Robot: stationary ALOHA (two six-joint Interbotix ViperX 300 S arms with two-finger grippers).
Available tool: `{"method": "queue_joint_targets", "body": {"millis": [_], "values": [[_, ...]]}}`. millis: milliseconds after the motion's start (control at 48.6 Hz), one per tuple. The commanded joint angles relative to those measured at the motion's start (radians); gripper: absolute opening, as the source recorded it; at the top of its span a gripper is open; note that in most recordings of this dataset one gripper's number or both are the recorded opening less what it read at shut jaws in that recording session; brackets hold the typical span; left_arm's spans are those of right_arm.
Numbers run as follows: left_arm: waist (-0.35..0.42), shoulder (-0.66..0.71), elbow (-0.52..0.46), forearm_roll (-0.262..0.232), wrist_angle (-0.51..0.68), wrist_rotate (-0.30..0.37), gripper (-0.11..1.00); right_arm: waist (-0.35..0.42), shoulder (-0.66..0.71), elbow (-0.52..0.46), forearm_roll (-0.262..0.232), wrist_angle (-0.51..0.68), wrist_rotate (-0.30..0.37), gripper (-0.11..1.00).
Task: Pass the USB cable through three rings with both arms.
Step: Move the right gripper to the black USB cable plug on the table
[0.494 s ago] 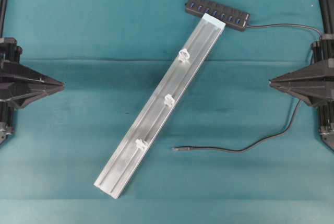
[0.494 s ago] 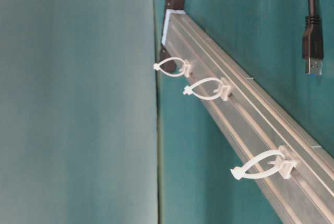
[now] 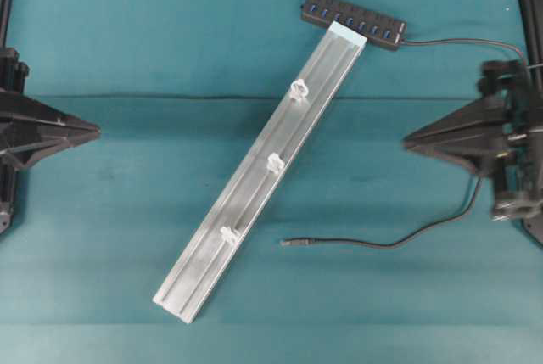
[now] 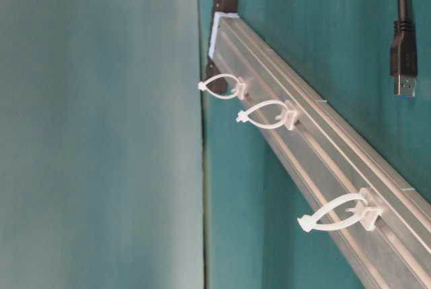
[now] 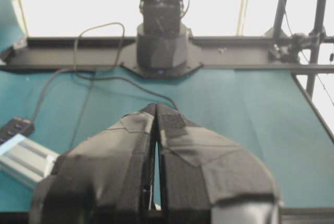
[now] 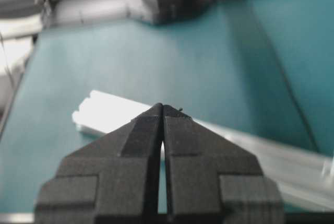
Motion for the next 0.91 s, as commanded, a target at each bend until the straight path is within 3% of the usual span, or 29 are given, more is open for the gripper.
{"method": "queue_joint_targets", "body": {"millis": [0,309,494,761,885], "values": [[0.000,0.006,-0.035,0.005,0.000,0.000,0.00,0.011,0.106,-0.094,0.002,0.121,0.011,0.02],[0.006,0.006,-0.040,0.003,0.002,-0.002,0.00,0.074,0.448,-0.321,0.002,0.509,0.009,0.02],[0.015,0.003,-0.041,0.003,0.002,-0.002,0.00,0.097,0.604,-0.417,0.002,0.670,0.008,0.02],[0.025,0.002,-0.041,0.005,0.002,-0.003,0.00,0.112,0.736,-0.462,-0.003,0.695,0.002,0.02],[0.032,0.000,-0.041,0.003,0.002,-0.003,0.00,0.118,0.759,-0.465,-0.002,0.644,0.008,0.11]]}}
